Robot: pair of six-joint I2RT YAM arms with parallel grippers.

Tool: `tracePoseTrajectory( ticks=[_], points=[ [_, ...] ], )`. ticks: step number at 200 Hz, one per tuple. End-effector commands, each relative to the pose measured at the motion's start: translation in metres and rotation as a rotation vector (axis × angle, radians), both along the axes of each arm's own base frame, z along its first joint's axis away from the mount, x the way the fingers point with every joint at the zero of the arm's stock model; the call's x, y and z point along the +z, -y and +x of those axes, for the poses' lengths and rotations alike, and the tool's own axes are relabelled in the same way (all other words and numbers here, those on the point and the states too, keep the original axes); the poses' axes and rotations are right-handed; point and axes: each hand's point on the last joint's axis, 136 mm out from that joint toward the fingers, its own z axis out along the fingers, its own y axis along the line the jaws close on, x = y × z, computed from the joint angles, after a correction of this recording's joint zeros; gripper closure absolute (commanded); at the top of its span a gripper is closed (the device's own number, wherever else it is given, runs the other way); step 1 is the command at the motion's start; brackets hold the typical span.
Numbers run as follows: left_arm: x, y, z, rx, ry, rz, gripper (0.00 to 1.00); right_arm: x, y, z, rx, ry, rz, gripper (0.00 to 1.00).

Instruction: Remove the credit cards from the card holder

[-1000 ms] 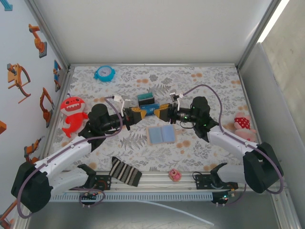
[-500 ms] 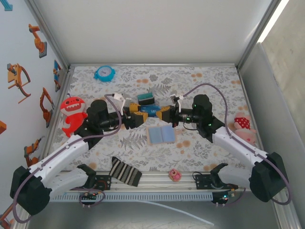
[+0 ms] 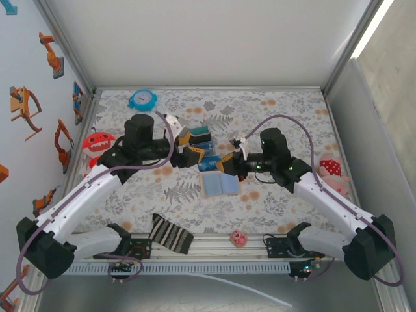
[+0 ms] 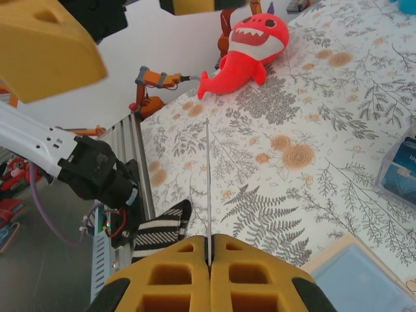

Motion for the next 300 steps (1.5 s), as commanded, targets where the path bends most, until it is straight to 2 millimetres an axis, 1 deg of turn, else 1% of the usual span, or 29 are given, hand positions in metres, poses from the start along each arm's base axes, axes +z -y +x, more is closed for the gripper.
tracePoseTrajectory(
  ticks=[1, 35, 52, 64, 81, 90, 100, 127, 151, 185, 217, 239, 259, 266, 280, 300],
  points=[
    [-0.011, 0.007, -0.013, -0.094, -0.012, 0.057, 0.3, 0.008, -0.001, -0.003, 0.023, 0.039, -0.012, 1.0],
    [-0.02, 0.02, -0.021, -0.18, -0.017, 0.105, 0.4, 0.006, -0.002, -0.005, 0.038, 0.033, -0.019, 1.0],
    [-0.025, 0.025, -0.026, -0.223, -0.022, 0.124, 0.42, 0.006, -0.002, -0.006, 0.045, 0.035, -0.02, 1.0],
    [-0.03, 0.028, -0.026, -0.237, -0.027, 0.142, 0.46, 0.006, -0.003, -0.007, 0.052, 0.032, -0.02, 1.0],
    [-0.034, 0.031, -0.024, -0.247, -0.037, 0.155, 0.56, 0.007, -0.003, -0.008, 0.058, 0.035, -0.017, 1.0],
    [-0.036, 0.033, -0.023, -0.25, -0.042, 0.16, 0.57, 0.006, -0.003, -0.008, 0.06, 0.034, -0.018, 1.0],
    [-0.038, 0.035, -0.022, -0.259, -0.047, 0.163, 0.6, 0.006, -0.003, -0.008, 0.062, 0.034, -0.019, 1.0],
    [-0.039, 0.038, -0.028, -0.31, -0.06, 0.154, 0.67, 0.005, -0.003, -0.009, 0.063, 0.032, -0.023, 1.0],
    [-0.041, 0.039, -0.034, -0.346, -0.062, 0.153, 0.68, 0.005, -0.002, -0.008, 0.061, 0.036, -0.025, 1.0],
    [-0.049, 0.037, -0.037, -0.371, -0.073, 0.171, 0.66, 0.005, -0.003, -0.008, 0.065, 0.042, -0.021, 1.0],
    [-0.053, 0.038, -0.036, -0.381, -0.078, 0.177, 0.86, 0.005, -0.003, -0.008, 0.067, 0.043, -0.02, 1.0],
    [-0.053, 0.039, -0.035, -0.382, -0.068, 0.179, 0.95, 0.003, -0.002, -0.006, 0.05, 0.041, -0.033, 1.0],
    [-0.052, 0.037, -0.034, -0.386, -0.044, 0.181, 0.99, -0.001, 0.002, -0.002, 0.014, 0.048, -0.058, 1.0],
    [-0.052, 0.036, -0.032, -0.379, -0.032, 0.183, 1.0, -0.002, 0.003, 0.0, -0.003, 0.056, -0.069, 0.95],
    [-0.054, 0.032, -0.027, -0.354, -0.005, 0.194, 1.0, -0.004, 0.008, 0.005, -0.041, 0.065, -0.096, 0.81],
    [-0.056, 0.026, -0.012, -0.305, 0.037, 0.209, 1.0, -0.008, 0.014, 0.012, -0.099, 0.084, -0.138, 0.67]
  ],
)
